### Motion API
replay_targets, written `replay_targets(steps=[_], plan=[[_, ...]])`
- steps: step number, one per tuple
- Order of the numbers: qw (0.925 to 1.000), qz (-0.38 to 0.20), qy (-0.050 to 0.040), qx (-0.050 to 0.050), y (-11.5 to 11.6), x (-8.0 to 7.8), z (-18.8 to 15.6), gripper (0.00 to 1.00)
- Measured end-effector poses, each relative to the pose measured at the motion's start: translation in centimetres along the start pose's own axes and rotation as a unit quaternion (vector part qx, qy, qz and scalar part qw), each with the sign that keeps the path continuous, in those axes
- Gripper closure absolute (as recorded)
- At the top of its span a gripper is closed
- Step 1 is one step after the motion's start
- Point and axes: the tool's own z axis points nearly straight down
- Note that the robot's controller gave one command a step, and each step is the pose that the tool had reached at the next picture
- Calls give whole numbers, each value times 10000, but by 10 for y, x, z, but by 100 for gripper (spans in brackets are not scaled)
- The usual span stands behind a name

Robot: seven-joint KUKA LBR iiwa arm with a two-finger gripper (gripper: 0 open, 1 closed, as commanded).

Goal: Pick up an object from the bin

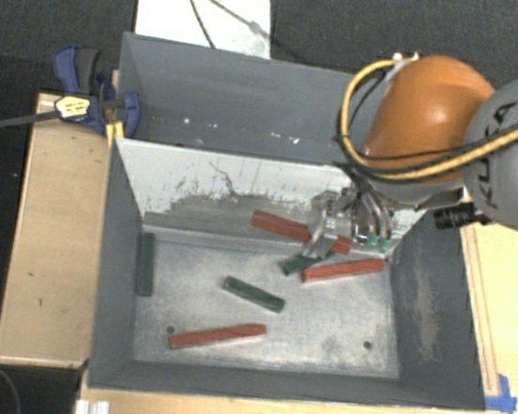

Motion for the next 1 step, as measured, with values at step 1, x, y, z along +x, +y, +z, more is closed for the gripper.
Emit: replay_targets(steps=[1], plan=[[9845,-1754,57,4,-26,29,4,100]])
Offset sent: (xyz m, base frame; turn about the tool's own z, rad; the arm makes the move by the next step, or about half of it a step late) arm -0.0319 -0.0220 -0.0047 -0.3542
